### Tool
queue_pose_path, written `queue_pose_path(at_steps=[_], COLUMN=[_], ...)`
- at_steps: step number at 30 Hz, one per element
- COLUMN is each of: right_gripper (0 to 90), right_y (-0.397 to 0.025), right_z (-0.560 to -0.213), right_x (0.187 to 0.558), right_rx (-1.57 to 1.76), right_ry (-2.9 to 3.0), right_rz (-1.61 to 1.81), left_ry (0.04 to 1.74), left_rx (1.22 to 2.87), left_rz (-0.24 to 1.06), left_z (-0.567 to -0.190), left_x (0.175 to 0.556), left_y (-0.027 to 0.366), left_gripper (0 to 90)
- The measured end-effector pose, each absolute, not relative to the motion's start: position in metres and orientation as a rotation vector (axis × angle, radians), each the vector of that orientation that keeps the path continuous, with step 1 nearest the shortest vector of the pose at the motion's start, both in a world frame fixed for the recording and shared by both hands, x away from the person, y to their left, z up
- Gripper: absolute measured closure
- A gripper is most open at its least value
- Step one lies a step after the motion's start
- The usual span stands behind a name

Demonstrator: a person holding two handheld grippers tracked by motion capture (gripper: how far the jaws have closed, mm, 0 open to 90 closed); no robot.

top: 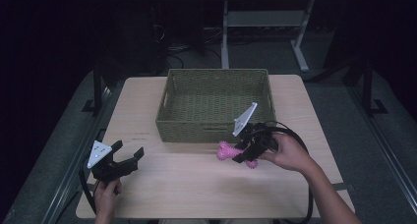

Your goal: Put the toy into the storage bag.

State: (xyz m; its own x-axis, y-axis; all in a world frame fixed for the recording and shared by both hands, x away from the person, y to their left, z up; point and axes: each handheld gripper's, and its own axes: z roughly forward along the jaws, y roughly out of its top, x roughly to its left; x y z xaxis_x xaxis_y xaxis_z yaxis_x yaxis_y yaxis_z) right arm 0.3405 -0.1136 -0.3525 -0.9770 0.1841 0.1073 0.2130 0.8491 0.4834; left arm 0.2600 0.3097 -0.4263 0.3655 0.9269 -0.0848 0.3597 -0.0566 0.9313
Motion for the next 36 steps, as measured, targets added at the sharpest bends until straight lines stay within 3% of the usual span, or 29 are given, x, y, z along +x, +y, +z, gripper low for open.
queue_pose_path(at_steps=[36], right_gripper=[58.3], right_y=[-0.113], right_z=[-0.311], right_x=[0.388], right_rx=[-0.32], right_ry=[-2.958], right_rz=[-0.826], left_ry=[1.169], left_rx=[1.62], left_rz=[0.706], left_z=[-0.426], left_x=[0.261], left_y=[0.308], left_gripper=[13.0])
